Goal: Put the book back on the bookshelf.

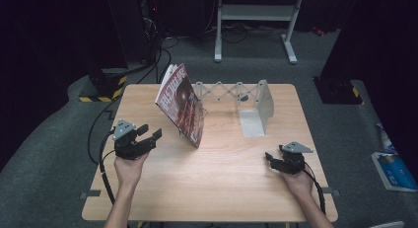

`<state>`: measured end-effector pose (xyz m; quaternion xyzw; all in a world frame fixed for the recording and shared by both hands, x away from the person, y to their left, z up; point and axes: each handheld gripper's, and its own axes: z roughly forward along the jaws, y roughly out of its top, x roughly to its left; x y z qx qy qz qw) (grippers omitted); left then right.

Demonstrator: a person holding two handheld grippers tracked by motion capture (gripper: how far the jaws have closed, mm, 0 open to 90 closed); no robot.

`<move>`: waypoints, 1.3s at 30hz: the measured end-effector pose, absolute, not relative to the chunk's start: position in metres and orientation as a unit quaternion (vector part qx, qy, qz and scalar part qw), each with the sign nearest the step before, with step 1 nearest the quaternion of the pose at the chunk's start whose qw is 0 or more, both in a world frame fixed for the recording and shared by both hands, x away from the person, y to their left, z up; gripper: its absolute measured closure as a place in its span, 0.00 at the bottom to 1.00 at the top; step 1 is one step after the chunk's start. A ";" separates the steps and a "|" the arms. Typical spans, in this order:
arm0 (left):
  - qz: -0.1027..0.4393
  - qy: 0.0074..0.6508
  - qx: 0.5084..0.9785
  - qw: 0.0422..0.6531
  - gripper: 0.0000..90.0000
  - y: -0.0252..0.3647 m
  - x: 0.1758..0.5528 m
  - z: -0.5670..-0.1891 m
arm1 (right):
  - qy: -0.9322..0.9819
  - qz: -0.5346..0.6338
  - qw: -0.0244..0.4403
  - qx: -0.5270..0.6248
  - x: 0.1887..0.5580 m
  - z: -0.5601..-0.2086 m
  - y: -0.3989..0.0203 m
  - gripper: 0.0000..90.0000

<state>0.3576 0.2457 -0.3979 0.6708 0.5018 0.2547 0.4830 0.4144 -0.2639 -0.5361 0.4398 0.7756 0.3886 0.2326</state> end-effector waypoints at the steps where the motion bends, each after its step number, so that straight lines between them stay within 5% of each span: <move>1: 0.254 0.502 0.670 0.483 0.46 0.246 0.357 -0.399 | 0.776 0.389 0.233 0.440 0.414 -0.536 -0.264 0.34; 39: 0.226 0.511 0.682 0.472 0.46 0.231 0.351 -0.434 | 0.776 0.388 0.233 0.439 0.414 -0.536 -0.264 0.34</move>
